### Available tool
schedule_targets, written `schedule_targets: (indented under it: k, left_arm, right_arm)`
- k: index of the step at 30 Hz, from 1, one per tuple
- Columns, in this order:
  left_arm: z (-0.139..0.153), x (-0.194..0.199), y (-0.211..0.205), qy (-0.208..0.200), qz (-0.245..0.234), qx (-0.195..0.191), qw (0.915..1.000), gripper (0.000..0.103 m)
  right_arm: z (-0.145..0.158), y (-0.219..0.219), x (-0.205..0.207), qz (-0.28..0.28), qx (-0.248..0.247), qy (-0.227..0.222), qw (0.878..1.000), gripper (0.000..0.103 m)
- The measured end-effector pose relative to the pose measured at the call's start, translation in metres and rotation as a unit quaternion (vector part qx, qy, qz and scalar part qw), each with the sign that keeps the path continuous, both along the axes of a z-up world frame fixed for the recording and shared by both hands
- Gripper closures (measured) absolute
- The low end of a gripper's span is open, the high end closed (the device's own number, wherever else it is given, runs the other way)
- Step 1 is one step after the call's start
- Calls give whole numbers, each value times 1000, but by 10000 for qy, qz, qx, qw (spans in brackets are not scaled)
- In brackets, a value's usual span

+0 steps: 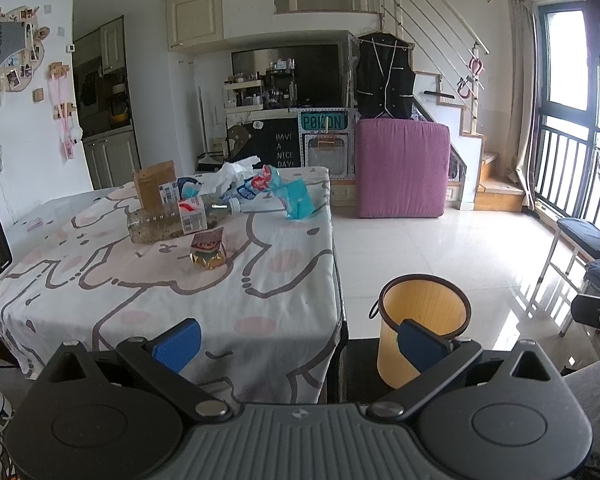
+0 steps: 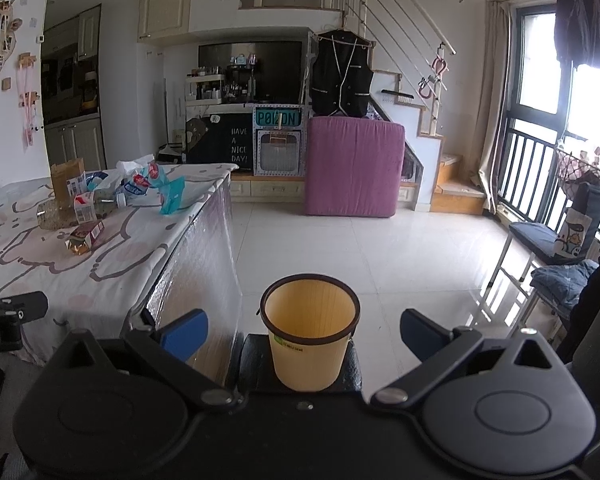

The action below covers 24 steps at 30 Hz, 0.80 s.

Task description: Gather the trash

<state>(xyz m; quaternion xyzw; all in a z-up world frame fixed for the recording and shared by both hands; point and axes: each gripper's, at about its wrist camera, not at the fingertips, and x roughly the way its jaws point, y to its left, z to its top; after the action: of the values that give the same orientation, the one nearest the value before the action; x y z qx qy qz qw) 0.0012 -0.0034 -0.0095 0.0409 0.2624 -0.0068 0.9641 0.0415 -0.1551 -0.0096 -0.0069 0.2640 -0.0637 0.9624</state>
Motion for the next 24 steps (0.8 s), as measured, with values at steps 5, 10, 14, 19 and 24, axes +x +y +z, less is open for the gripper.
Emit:
schedule_targets:
  k: [5, 10, 14, 19, 24]
  left_arm:
    - [-13, 18, 5, 96, 61, 55, 9999, 0]
    - [-23, 32, 3, 269, 125, 86, 9995, 0]
    - [-30, 45, 2, 424, 124, 84, 9990, 0]
    - [-37, 81, 7, 581, 222, 122, 9980, 0]
    - [-41, 114, 17, 636, 452, 107, 9969, 0]
  right_arm:
    - [-8, -9, 10, 5, 47, 109, 9999, 0]
    - [-18, -12, 24, 3, 100, 259, 9996, 0]
    - [-27, -18, 40, 33, 126, 404, 9991, 0]
    - [-39, -22, 66, 13, 185, 519, 9985, 0]
    - [-49, -24, 99, 17, 244, 591, 9980, 0]
